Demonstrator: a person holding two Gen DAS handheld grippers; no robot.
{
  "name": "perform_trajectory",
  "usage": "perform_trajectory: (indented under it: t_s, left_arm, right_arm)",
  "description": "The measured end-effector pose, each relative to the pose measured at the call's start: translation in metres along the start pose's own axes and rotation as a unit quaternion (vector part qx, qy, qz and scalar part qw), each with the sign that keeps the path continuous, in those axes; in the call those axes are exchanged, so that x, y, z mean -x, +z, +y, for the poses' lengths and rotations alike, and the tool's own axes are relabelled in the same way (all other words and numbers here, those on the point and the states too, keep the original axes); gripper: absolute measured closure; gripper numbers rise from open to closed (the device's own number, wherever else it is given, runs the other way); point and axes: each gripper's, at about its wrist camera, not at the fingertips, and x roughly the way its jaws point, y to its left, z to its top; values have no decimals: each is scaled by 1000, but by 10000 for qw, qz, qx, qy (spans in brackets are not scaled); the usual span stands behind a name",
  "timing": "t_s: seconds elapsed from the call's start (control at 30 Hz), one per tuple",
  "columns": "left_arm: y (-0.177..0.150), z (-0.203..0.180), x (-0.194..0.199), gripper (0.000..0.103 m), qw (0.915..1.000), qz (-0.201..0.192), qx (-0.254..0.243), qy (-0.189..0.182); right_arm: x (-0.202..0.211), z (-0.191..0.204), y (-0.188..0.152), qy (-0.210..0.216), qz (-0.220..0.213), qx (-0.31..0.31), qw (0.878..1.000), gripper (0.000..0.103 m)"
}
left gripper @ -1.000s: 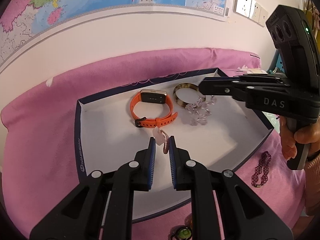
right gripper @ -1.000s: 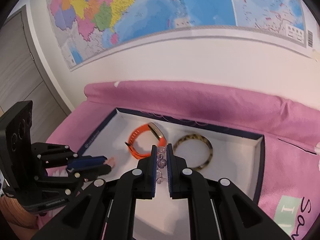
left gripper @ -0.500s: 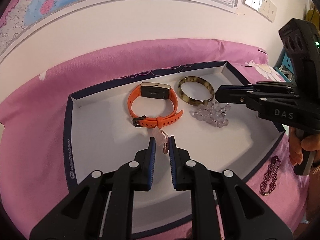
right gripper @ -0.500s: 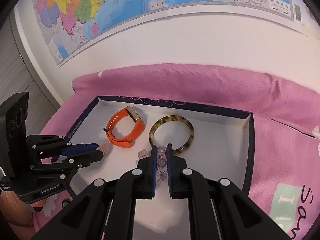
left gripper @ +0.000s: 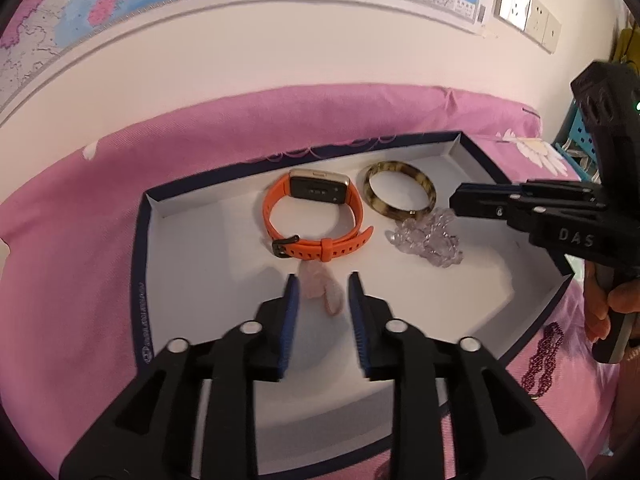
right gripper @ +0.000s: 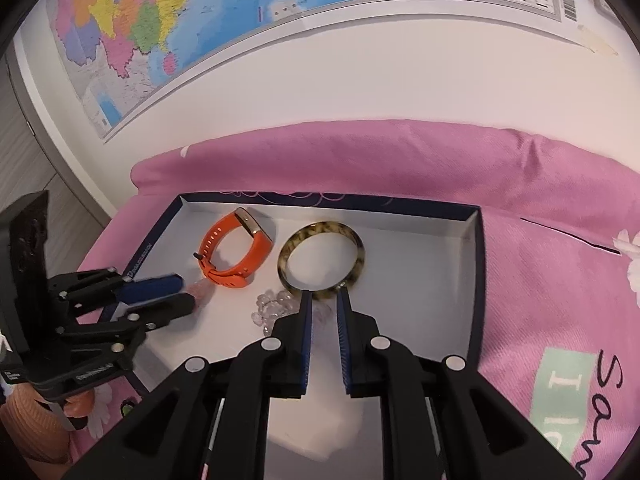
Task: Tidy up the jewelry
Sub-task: 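Open both grippers to release the items and lift away, then move left gripper to black ring while right gripper approaches dark red beaded bracelet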
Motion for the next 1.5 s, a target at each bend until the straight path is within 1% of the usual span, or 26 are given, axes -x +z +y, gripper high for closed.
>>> perform_trajectory:
  t_s: [0.07,0.1,0.13,0.17,0.27,0.3,0.37,0.43,0.5,0.57,0.67,0.77,0.83,0.9,0.97,1.17,1.3,1.43,1.5]
  left_arm:
    - [-1,1,7,70,10000,-82,12,6]
    - [-1,2,11,67,9999,-127,29,17]
    - [-2,3,14,66,9999,-161,31,29]
    - [-2,3,17,66,9998,-199,28,62]
    - [-6,4,29,62,9994,-317,31,92]
    - [-8,4,34,62,9993,-360,33,96]
    - [-12,6,46,61,9989,-460,23,111]
    - [-15,6,57,58,9982,-586,28,99]
    - [-20,5,68,57,9976,-694,33,75]
    - [-26,5,79,55,9969,-783,25,55]
    - [-37,4,91,53,9963,-860,2,63]
    - [-48,2,100,53,9952,-954,-57,224]
    - [-55,1,105,52,9948,-982,-81,255]
    - [-63,1,108,52,9948,-984,-119,238]
    - [-72,1,110,50,9950,-946,-142,280]
    - [-93,4,104,50,9971,-696,-94,276]
    - [-107,5,100,50,9982,-521,-91,267]
    - [-117,1,97,50,9985,-417,-213,270]
    - [-120,-2,95,50,9986,-379,-281,237]
  right_arm:
    - [3,-3,-1,12,-5,-58,10000,89]
    - [4,-3,-1,2,-15,-68,10000,87]
    - [6,-4,-2,-31,-44,-73,10000,84]
    - [8,-4,-3,-25,-58,-70,10000,82]
    - [16,-3,-5,-12,-110,-72,9999,82]
    - [21,-1,-6,16,-143,-56,9999,82]
    - [30,3,-8,42,-221,0,9997,75]
    - [41,9,-13,76,-309,101,9994,73]
    - [50,15,-17,108,-373,200,9990,71]
    - [63,23,-24,126,-463,329,9983,66]
    - [79,31,-38,168,-541,497,9972,66]
    - [92,36,-53,5,-604,649,9961,62]
    - [99,37,-66,-4,-607,672,9959,61]
    - [100,38,-76,50,-529,637,9966,60]
    - [98,40,-88,-49,-417,701,9967,60]
    - [87,45,-114,37,-160,653,9977,60]
    - [80,50,-122,68,-64,665,9977,60]
    - [79,51,-125,-4,-74,626,9980,55]
    - [79,50,-125,5,-80,580,9983,55]
